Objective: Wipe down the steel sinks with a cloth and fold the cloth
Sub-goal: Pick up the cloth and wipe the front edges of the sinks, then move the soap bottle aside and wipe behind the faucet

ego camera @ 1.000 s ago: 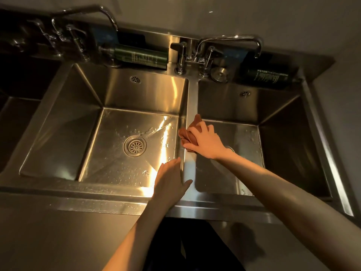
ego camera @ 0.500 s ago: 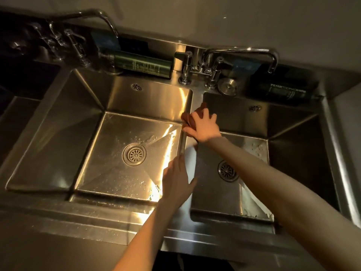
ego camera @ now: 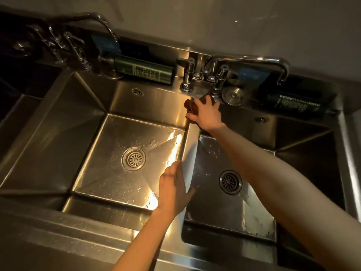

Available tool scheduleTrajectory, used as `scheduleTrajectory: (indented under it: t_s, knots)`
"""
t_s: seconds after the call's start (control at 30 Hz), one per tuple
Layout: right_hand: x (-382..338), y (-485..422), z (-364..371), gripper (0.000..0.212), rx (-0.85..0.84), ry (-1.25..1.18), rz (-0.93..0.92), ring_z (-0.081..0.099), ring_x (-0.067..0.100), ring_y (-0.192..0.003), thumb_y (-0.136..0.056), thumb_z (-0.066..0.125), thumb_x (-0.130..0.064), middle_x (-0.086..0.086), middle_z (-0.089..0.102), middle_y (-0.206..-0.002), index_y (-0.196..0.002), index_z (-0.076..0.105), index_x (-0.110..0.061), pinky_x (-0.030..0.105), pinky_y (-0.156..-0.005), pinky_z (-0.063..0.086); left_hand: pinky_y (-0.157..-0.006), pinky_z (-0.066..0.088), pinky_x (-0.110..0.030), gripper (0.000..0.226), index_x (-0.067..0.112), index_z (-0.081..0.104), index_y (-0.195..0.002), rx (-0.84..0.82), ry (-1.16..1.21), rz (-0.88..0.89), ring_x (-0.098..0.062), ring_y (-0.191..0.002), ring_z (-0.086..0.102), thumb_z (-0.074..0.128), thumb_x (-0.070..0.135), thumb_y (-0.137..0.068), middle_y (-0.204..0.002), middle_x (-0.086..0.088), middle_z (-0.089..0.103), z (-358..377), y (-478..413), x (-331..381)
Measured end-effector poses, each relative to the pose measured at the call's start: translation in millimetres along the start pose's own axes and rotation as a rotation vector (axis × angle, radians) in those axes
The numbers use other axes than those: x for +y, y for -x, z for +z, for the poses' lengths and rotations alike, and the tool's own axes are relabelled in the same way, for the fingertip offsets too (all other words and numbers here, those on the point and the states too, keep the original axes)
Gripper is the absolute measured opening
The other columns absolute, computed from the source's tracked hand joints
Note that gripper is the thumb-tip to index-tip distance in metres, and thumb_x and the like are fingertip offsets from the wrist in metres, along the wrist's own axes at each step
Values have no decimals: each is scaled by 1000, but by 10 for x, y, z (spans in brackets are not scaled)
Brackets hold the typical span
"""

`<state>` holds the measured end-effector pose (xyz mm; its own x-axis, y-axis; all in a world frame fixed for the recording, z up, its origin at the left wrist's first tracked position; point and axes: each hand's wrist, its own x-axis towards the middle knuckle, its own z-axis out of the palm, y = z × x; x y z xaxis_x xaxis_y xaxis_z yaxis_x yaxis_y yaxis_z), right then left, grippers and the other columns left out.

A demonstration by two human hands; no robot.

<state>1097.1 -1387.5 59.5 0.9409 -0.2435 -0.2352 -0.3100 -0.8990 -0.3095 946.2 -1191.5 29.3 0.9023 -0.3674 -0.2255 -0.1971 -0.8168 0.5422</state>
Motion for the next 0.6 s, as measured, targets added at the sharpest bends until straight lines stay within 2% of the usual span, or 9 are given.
scheduleTrajectory:
  t_s: [0.1,0.23,0.27,0.33,0.4,0.47,0.5,0.53,0.6]
  knots:
    - [19,-86,-12,58,45,-11,-11,25,49,-127,-86,59,-45,12,28,-143,-137,38,-27,55,-96,40,-99,37,-35,84,11,35,-140,5,-52,49,-26,-119,46,74,42,-72,-136,-6,45,3,-103,33]
    - [81,206,82,49,-2,-12,-40,32,43,-119,-87,57,-47,10,32,-139,-131,45,-28,47,-90,44,-102,32,-38,82,11,26,-144,-38,-204,92,-27,-124,38,60,50,-81,-143,-7,36,-21,-207,38]
    - [100,340,144,45,52,-11,-84,38,41,-113,-85,57,-47,12,38,-134,-125,51,-26,43,-86,45,-103,32,-38,83,12,25,-145,-53,-216,96,-26,-125,37,59,52,-81,-143,-6,35,-38,-215,29]
    - [124,609,303,38,159,-30,-245,51,34,-96,-80,56,-45,13,55,-111,-105,63,-17,38,-74,47,-106,29,-38,83,16,20,-147,-91,-231,114,-24,-129,32,51,59,-82,-146,-3,31,-90,-217,-2]
    - [182,759,435,38,104,-7,-346,53,29,-98,-81,48,-46,9,61,-99,-96,65,-15,38,-72,42,-109,25,-39,84,18,17,-148,-114,-264,126,-22,-133,29,32,69,-82,-149,-2,28,-167,-231,-27]
    - [221,788,419,42,12,-3,-333,50,27,-104,-83,45,-51,5,60,-106,-102,62,-18,38,-77,42,-111,23,-39,92,18,17,-148,-114,-293,121,-23,-135,27,10,74,-76,-150,-3,27,-275,-268,-13]
    - [247,817,339,41,-10,-50,-282,48,27,-107,-83,49,-52,6,56,-114,-107,61,-21,40,-81,43,-112,23,-40,93,18,18,-149,-111,-295,123,-23,-136,26,4,74,-76,-151,-4,26,-330,-304,4]
    - [297,851,273,41,-8,-93,-215,44,28,-111,-83,55,-50,6,49,-124,-113,58,-23,40,-86,44,-112,23,-40,91,18,18,-149,-107,-285,127,-23,-136,25,5,73,-77,-151,-4,25,-377,-369,23]
    - [436,951,164,45,8,-155,-81,36,29,-118,-83,62,-46,5,36,-135,-122,53,-26,40,-94,42,-113,23,-40,78,19,20,-148,-100,-235,144,-23,-137,23,24,67,-87,-151,-4,25,-451,-587,102]
